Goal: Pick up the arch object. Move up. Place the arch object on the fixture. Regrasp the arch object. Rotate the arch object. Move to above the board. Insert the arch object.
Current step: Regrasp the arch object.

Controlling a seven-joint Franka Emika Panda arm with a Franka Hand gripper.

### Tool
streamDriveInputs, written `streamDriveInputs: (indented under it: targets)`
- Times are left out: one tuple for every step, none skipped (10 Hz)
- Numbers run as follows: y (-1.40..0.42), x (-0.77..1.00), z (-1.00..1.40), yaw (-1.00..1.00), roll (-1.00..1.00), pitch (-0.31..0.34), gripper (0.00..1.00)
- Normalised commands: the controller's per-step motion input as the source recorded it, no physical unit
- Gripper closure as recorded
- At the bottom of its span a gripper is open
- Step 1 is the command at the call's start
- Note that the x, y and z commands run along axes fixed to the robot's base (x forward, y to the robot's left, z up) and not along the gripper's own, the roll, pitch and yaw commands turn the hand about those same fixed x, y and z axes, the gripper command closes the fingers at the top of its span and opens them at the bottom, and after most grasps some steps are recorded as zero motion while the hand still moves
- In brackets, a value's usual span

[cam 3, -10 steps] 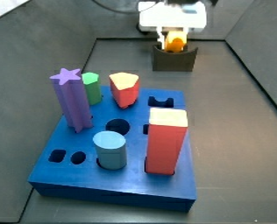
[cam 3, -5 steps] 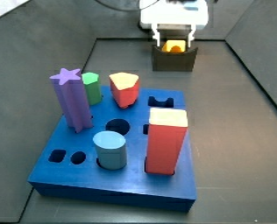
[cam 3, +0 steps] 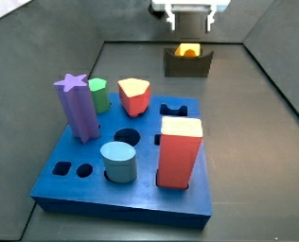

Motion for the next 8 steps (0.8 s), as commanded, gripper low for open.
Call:
streamDriveInputs:
  targets:
    - [0.0,-0.03,0.33,-0.01,0.06,0.062,0.0]
    - [0.0,-0.03,0.21,-0.02,0.05,0.061,0.0]
    - [-1.0,-0.08,0.88,0.02,1.0,0.065,0.0]
    - [-1.0,-0.07,0.87,0.02,1.0,0.065,0.0]
    - [-1.0,-0.11,0.88,0.02,1.0,0.052,0.0]
    - [-1.0,-0.13,0.85,0.02,1.0,0.047,0.0]
    - [-0.92,-0.13,0.69,0.02,1.0,0.039,0.0]
    - [-0.77,-0.1,0.49,0.02,1.0,0.037,0.0]
